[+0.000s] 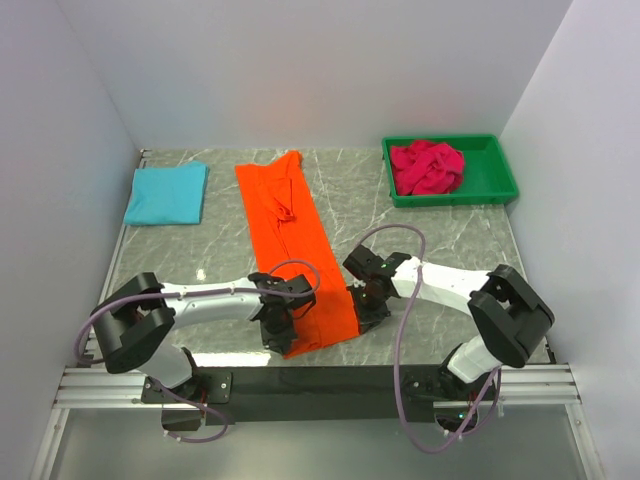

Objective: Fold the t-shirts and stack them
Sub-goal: Fold the tshirt

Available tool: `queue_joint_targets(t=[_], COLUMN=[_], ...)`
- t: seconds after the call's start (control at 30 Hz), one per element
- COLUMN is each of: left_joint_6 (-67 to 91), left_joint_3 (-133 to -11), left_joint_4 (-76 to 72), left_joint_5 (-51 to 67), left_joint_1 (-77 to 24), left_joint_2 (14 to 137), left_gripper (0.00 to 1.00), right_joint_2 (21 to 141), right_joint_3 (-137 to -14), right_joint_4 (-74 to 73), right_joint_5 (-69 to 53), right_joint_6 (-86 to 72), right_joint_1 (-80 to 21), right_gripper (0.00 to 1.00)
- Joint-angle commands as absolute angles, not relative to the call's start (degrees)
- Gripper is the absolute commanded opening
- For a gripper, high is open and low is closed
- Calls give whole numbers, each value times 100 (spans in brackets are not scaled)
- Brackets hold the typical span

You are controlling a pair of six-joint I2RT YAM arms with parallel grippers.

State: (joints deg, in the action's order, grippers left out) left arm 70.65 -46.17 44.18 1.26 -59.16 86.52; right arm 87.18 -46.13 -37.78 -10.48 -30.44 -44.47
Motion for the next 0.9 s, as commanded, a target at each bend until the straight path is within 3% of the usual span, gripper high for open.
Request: queue_joint_targets(t=[0.0, 0.3, 0.6, 0.87], left_joint_6=[6987, 6794, 6066, 5336], left_joint_3=[-4509, -4649, -5220, -6152], left_joint_4=[4886, 4826, 4834, 4659], left_joint_5=[79, 185, 18, -333], left_joint_1=[-5941, -5582, -4132, -2884], left_joint_2=[8455, 8192, 7664, 8147], left_gripper=[1, 1, 4, 4], right_joint_2=[8332, 8217, 9087, 10185], right_joint_3=[-4772, -5492, -7144, -8972], right_joint_4=[-4060, -4464, -4816, -5036], right_joint_5=[-993, -949, -695, -413], right_joint_6=[-3032, -2997, -2707, -2408], right_joint_1=[-4412, -4403, -4219, -3912], right_gripper=[0, 0, 0, 0])
